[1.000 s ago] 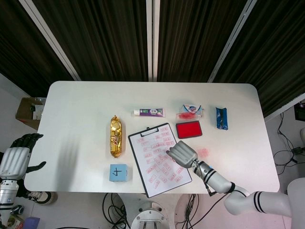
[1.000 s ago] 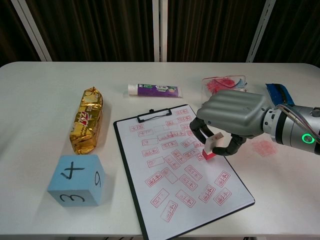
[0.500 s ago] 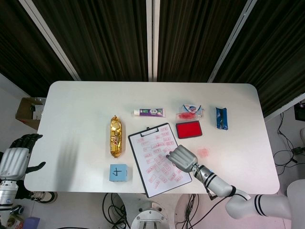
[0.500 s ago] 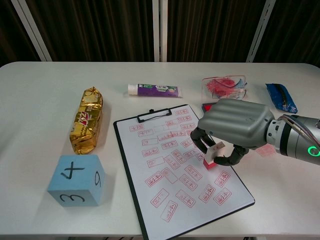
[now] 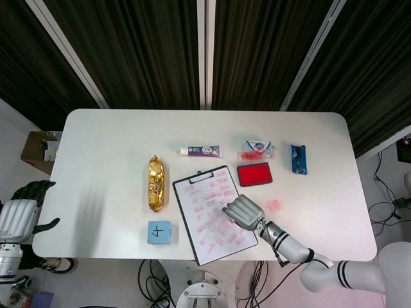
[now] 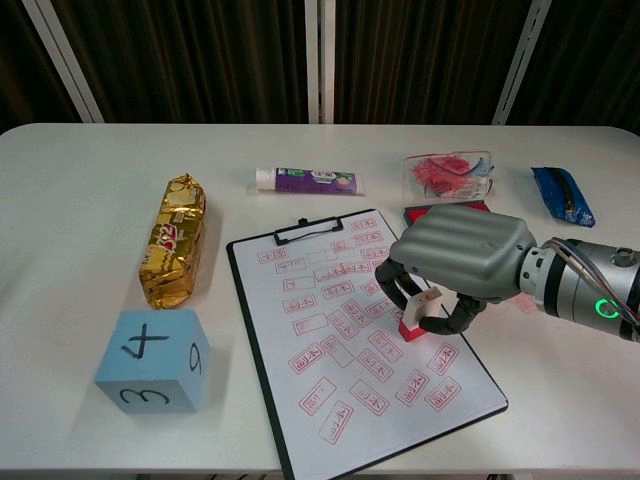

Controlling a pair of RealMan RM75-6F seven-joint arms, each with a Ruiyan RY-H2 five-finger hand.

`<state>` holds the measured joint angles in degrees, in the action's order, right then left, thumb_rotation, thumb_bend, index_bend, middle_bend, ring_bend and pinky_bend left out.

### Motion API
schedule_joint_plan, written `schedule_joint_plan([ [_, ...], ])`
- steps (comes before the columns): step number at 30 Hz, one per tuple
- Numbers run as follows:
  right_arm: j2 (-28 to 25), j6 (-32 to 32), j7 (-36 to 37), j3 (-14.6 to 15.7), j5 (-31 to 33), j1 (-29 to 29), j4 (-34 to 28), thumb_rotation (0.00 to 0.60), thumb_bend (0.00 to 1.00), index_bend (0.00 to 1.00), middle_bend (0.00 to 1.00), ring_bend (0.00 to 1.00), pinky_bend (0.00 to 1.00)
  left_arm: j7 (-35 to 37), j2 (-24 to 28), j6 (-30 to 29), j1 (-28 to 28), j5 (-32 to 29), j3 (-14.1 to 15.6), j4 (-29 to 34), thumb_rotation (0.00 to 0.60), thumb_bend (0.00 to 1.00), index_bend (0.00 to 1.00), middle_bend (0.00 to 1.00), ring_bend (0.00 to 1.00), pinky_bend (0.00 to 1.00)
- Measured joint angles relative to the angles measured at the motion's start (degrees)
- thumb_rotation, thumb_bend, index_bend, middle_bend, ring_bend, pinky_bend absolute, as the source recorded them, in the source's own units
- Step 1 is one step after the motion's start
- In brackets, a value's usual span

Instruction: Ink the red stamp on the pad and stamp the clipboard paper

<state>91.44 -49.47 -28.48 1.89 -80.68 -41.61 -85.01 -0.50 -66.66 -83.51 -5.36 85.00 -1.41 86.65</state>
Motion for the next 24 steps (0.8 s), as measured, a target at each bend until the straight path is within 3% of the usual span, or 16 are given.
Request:
schedule_joint_plan([
  [24,2.15,-0.76,4.80,1.00,-3.15,1.27,5.67,0.600,0.52,1.00,0.93,0.94,0.97,-0.24,-0.14,0.55,-0.26,-0.13,-0.17,0.04,0.600,0.00,0.20,0.19,0.16,0.25],
])
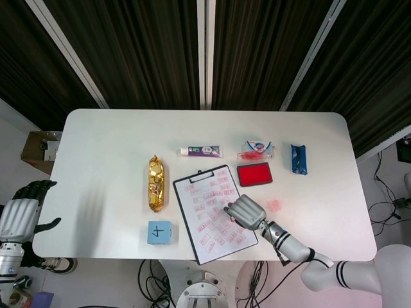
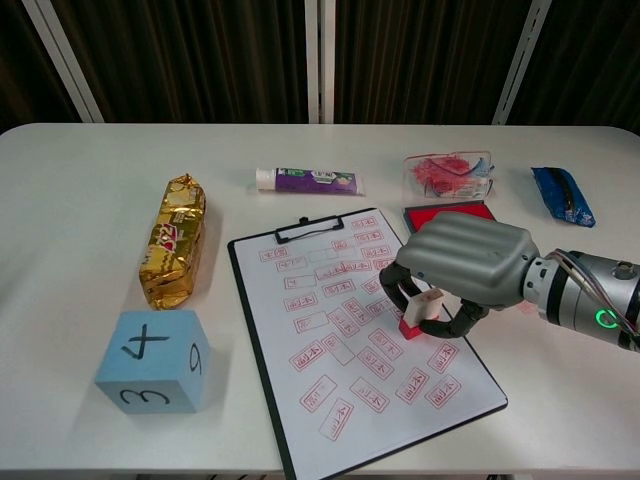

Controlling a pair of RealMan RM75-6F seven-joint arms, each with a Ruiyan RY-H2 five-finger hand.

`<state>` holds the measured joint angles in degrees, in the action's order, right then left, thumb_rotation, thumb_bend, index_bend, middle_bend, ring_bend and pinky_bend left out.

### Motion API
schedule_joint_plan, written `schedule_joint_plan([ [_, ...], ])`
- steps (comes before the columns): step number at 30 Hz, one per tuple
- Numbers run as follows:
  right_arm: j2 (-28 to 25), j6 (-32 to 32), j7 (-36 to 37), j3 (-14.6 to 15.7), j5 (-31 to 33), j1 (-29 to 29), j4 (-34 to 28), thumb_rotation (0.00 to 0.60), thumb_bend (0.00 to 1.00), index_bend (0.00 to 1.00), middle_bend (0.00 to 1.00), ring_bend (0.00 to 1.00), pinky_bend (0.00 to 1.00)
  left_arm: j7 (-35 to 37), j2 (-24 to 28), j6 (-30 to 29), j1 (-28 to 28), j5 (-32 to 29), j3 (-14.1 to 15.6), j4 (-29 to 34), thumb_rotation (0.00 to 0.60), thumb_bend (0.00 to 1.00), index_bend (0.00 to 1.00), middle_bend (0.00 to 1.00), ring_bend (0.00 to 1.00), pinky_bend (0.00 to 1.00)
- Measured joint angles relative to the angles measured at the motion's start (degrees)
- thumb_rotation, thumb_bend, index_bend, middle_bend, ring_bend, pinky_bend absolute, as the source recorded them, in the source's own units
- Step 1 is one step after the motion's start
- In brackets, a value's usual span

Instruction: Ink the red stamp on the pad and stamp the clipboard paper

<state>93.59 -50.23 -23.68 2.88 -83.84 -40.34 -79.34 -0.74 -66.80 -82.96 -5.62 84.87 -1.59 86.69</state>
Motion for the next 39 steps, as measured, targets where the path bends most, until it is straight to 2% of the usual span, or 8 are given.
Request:
schedule_joint_plan([
  [14,-1.50,-1.87,2.12,-1.07,-1.52,0.23,-2.08,0.600,0.52,1.00,0.93,0.94,0.97,-0.56,0.62,-0.14,-0.02,0.13,-0.06,0.85,0.600,0.00,0.20,0.19,0.16,0.25],
  [27,-11.42,-9.03,5.53,-3.34,-4.18,2.04,-12.15,0.600,0.52,1.00,0.93,0.94,0.97,-1.00,0.25,0.13,-0.40,0.42,-0.06,1.17,0.600,0.00,0.20,0.19,0.16,0.25],
  [32,-12.60,-8.78,5.76,-2.72,-2.54,3.42,-10.82,0.600,0.52,1.00,0.93,0.94,0.97,-1.16,0.08,0.24,-0.36,0.48,0.15,1.21,0.600,0.00,0.20,0.19,0.16,0.25],
  [39,-12.36,-7.31,6.43,-1.16,0.05,5.47,-5.47,0.600,0.51,1.00,0.93,0.94,0.97,-1.20,-0.24,0.53,-0.48,0.47,0.24,1.04,0.600,0.00,0.20,0.19,0.16,0.25],
])
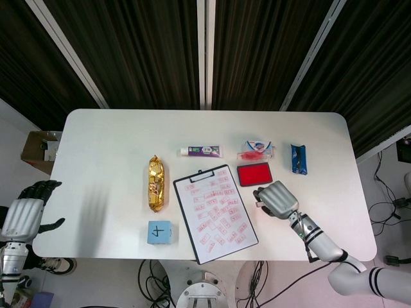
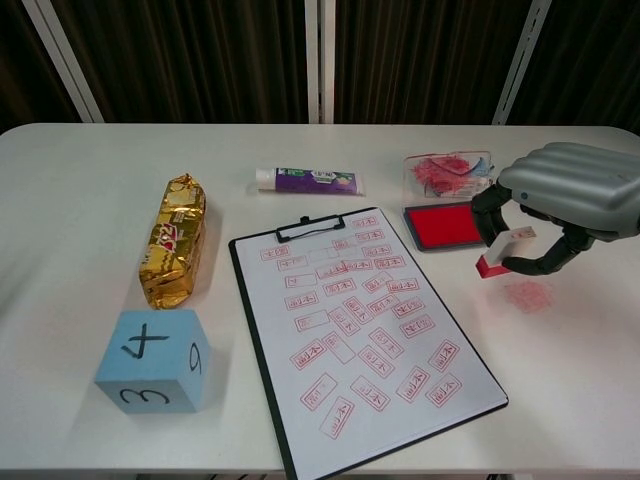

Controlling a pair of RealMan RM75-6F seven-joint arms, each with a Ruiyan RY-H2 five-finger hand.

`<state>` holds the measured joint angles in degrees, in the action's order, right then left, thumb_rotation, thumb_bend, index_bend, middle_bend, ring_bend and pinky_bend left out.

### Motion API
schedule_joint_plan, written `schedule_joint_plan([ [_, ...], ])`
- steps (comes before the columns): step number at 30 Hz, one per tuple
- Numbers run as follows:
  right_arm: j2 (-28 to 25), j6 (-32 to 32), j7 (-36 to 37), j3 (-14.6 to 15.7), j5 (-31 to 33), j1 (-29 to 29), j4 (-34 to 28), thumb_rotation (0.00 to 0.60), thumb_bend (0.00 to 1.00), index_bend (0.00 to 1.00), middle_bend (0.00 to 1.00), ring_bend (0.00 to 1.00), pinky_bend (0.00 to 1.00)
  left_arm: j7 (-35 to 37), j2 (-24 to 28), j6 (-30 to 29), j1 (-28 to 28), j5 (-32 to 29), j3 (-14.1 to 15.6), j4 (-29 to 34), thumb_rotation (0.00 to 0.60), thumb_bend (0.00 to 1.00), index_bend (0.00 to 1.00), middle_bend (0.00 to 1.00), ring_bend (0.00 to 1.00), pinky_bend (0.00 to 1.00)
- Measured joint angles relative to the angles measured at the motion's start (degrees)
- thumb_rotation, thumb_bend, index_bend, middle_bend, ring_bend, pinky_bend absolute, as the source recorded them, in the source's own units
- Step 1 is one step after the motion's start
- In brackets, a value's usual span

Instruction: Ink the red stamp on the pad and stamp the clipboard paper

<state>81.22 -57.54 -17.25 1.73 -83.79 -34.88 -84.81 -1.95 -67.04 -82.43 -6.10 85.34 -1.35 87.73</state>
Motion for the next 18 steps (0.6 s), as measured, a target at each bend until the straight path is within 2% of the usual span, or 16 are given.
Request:
schedule_joint_plan([
  [8,2.28,1.26,2.68,1.07,0.53,1.41,5.89,0.600,0.51,1.00,0.93,0.94,0.97,-0.09,-0.23,0.36,-0.23,-0.13,-0.02,-0.18,0.600,0.00,0.20,0.19,0.16,0.25],
  [18,5.58,1.59,3.10,0.53,0.93,2.25,11.33,0.600,0.49,1.00,0.93,0.94,0.97,0.21,-0.24,0.32,-0.02,-0.32,0.12,-0.50,0.600,0.00,0.20,0.19,0.16,0.25],
])
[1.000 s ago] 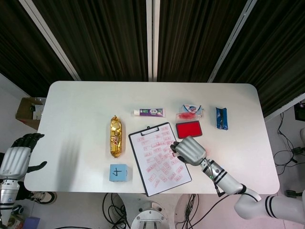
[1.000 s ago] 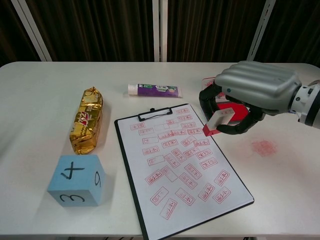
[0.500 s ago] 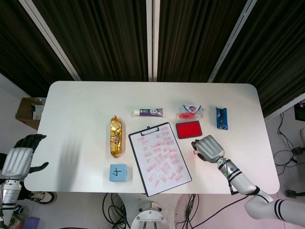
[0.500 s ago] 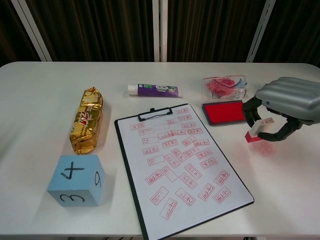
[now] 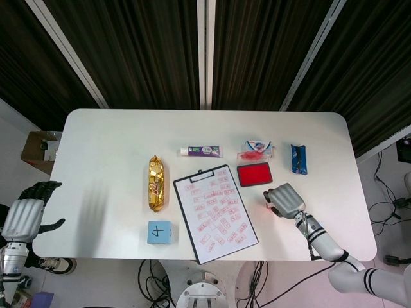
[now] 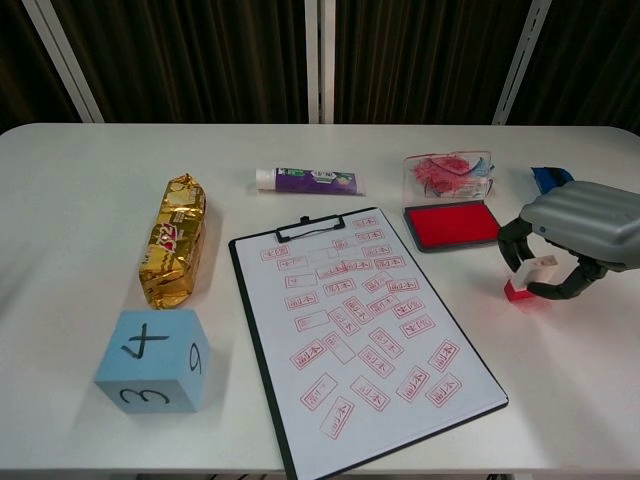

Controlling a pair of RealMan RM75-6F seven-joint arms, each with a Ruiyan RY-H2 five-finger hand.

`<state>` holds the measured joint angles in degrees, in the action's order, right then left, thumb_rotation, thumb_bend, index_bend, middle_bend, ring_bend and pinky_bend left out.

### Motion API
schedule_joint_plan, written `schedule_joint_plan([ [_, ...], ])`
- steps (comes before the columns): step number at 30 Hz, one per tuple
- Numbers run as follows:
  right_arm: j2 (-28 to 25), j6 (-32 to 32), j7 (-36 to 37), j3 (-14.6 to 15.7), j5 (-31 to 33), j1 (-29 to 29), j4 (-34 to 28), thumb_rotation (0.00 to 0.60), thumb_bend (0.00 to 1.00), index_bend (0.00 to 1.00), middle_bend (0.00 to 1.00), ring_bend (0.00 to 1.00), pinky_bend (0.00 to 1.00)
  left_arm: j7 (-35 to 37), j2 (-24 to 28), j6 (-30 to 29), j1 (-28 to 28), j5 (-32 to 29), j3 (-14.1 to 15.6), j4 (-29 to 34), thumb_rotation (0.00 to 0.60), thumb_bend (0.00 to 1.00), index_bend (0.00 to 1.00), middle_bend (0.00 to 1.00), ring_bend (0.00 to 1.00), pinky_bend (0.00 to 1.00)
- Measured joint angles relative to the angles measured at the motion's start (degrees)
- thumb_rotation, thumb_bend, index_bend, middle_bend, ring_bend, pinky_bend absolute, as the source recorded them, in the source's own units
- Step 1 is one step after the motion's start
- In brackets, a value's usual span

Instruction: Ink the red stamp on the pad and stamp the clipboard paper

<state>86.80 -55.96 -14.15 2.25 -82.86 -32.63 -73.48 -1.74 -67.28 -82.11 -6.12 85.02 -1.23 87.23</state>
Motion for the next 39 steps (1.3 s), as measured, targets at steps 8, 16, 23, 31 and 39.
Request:
schedule_joint_plan([
  [8,0.57,0.55,0.36,-0.11,-0.65,0.01,1.01,0.600,0.47,0.72,0.77,0.91,0.96,0.28,-0.14,0.12,-0.09,-0.02,-0.06,-0.25,0.600,0.00,0.20,0.19,0.16,0.25],
  [16,0.11,1.44,-0.26,0.16,-0.93,-0.03,0.66,0.600,0.40,0.46,0.51,0.90,0.96,0.46,-0.19,0.01,-0.05,0.01,-0.03,-0.44,0.600,0.00,0.20,0.19,0.16,0.25],
  [23,0.03,1.70,-0.19,0.17,-1.19,0.05,0.37,0.600,0.36,0.36,0.38,0.89,0.95,0.35,0.00,-0.13,0.02,0.04,-0.02,-0.21,0.600,0.00,0.20,0.19,0.16,0.25],
  [31,-1.57,1.87,-0.10,0.26,-1.49,0.08,-1.45,0.600,0.27,0.09,0.23,0.88,0.95,0.20,0.11,-0.08,-0.09,0.03,-0.10,0.03,0.600,0.00,0.20,0.19,0.16,0.25],
  [39,-9.16,-3.45,-0.37,1.47,-3.28,2.74,-8.35,0.600,0.17,0.00,0.17,0.79,0.90,0.11,0.31,-0.42,-0.08,0.19,-0.22,0.37,0.600,0.00,0.20,0.19,0.16,0.25],
])
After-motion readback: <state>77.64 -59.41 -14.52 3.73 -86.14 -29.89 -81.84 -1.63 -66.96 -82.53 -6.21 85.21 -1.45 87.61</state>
